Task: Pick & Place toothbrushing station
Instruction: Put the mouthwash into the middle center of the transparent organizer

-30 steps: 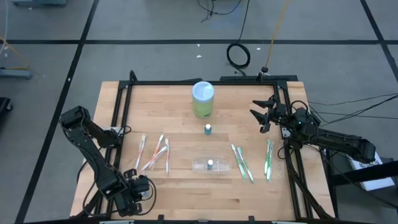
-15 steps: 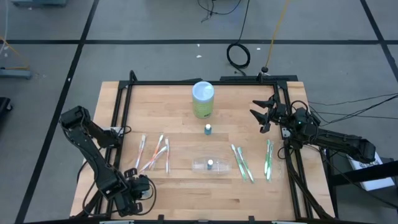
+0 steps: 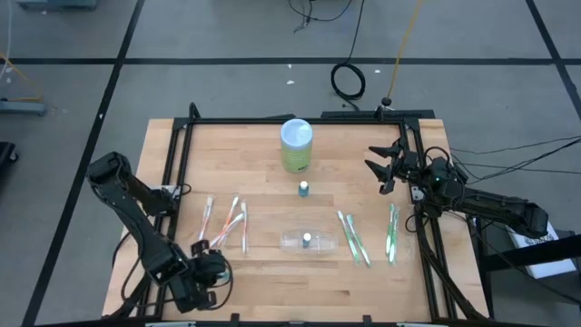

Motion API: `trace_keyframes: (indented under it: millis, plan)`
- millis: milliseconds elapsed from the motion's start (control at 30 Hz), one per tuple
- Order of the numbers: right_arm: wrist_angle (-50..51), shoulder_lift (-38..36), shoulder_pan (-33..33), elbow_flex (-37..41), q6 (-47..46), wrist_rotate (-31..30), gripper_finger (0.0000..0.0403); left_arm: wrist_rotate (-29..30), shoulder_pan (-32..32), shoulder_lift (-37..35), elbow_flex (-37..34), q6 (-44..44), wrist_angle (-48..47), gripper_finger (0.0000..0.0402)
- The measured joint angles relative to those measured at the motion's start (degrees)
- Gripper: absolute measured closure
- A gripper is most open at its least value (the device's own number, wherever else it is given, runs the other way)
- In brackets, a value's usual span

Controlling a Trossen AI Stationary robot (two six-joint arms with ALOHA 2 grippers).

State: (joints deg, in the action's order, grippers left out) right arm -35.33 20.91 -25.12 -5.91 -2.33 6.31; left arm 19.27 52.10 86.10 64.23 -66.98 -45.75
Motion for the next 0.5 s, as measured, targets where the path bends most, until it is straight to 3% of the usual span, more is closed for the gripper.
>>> trace_keyframes:
  millis: [233,333,500]
  plan:
    - [-0.60,0.00,0.00,0.00,-0.04,-0.02,0.0193,9.47,-10.50,-2.11,4.75,11.42,3.46,0.0401]
    - [-1.30,0.02,0.00,0.00,-0.10,-0.02,0.0193,6.62,-17.55,-1.97,6.80,18.33,4.07,0.0401]
    - [-1.78,0.00,0.00,0.00,-1.75,-0.02,0.0193,-5.59,-28.87,-1.24,7.10,35.59,11.51,0.0401]
